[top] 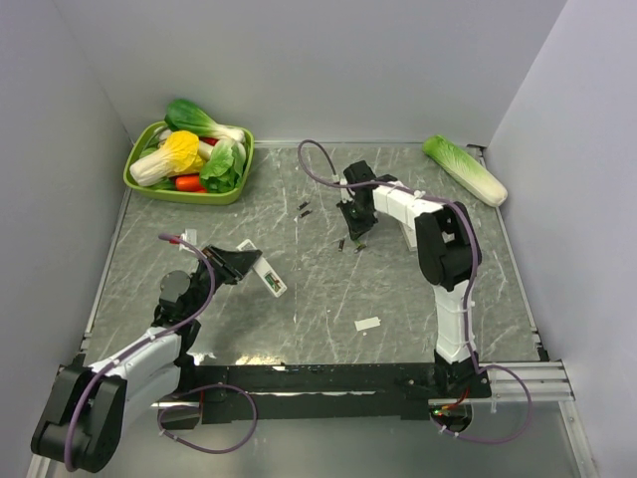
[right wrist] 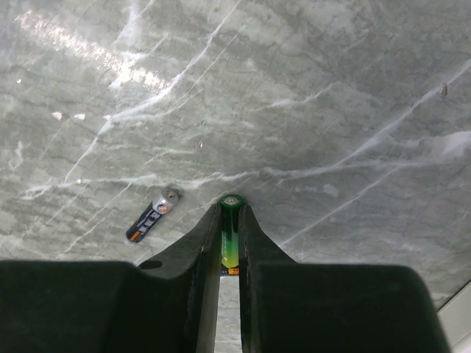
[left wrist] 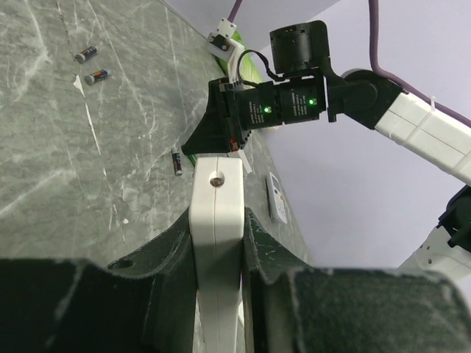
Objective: Load the batteries into the remote control
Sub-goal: Pick up the battery from the center of the board.
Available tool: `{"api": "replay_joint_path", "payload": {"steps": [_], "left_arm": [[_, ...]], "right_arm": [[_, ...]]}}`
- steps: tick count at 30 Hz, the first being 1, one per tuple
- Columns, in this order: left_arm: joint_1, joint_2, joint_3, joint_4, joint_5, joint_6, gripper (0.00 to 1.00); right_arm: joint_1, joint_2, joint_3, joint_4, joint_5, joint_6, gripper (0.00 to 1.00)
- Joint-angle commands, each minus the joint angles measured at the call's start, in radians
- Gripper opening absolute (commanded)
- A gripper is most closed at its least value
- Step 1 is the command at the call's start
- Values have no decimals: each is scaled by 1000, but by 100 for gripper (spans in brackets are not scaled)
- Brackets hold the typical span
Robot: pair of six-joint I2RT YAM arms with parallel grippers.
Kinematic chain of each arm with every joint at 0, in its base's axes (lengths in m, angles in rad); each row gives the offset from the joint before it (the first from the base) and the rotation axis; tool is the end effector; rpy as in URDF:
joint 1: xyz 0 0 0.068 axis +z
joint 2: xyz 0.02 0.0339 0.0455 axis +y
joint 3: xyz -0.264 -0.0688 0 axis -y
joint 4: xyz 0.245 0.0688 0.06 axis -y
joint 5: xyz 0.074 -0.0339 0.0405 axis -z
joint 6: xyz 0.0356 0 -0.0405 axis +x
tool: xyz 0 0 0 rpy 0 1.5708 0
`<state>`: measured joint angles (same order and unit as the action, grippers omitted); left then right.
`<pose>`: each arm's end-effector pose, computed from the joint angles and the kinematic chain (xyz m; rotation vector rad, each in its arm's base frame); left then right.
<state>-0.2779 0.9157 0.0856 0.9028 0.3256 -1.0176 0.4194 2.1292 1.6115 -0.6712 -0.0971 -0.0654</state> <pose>0.1663 -0.0593 0.1904 -0.3184 1.6121 -1.2621 0.4034 0.1836 0.1667 -0.6911 2.6865 0.2271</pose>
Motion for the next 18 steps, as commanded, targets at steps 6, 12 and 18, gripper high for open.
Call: {"api": "replay_joint_path", "payload": {"steps": [6,12,18], "left_arm": [[5,55,52,128,78,-105,2],[5,100,89,97,131,-173,2],[-1,153,118,110,214,-268,2]], "right_arm": [[10,-356,-240,240,-58,16,0],[74,-626,-467,475,-118,-57,0],[188,-866,-655,674,-208,-137,0]]}}
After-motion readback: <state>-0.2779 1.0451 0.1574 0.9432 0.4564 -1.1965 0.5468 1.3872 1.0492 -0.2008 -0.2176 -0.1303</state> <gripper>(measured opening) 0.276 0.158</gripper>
